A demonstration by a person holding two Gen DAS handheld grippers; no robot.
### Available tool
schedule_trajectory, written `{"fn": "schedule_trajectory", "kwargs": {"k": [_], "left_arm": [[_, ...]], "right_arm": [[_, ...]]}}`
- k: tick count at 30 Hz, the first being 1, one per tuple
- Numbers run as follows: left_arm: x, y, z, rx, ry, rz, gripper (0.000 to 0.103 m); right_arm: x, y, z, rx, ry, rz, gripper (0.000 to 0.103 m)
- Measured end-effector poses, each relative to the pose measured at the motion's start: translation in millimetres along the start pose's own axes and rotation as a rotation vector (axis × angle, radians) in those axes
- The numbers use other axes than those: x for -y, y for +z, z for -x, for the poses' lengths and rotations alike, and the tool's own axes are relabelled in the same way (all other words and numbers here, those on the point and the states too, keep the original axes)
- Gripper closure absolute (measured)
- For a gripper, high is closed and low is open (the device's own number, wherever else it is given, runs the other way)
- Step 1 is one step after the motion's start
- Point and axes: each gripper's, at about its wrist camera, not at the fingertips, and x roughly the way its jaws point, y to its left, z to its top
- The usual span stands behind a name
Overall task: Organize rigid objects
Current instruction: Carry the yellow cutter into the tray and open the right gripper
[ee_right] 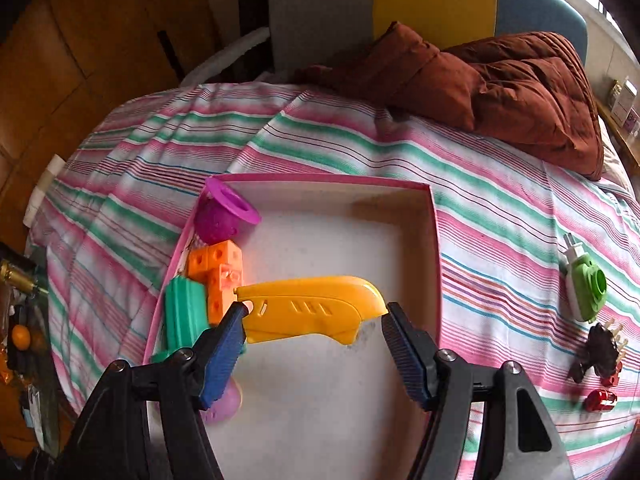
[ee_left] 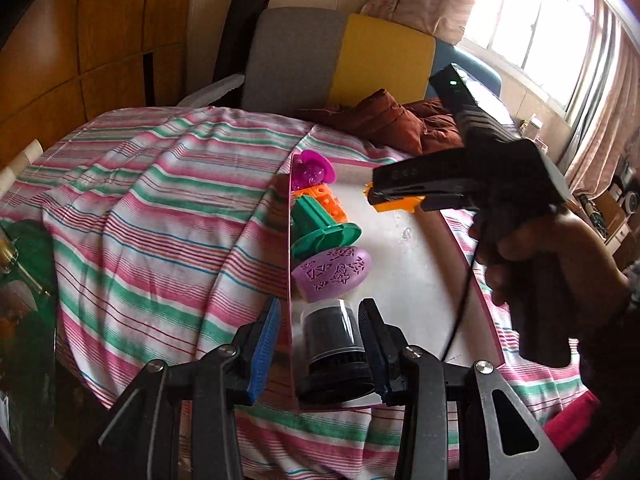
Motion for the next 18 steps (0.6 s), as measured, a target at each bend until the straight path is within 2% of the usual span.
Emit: {"fn": "schedule_trajectory", "kwargs": {"k": [3, 8, 12, 18], "left_arm": [[-2, 0, -2, -0.004, 0.001, 0.008, 0.062], [-6, 0, -2, 0.001, 0.015, 0.015, 0.062], [-9, -1, -4, -0.008, 0.025, 0.024, 0.062], [-8, -1, -3, -0.005, 0.033, 0.018, 0.062]], "right_arm": [[-1, 5, -16, -0.036, -0.010, -0.014, 0.033], [-4, 2, -37, -0.091, 0.027, -0.024, 0.032], [-1, -4, -33, -0.073, 0.058, -0.027, 0.029], [14, -18, -3, -0.002, 0.099, -0.060, 0.026]]}}
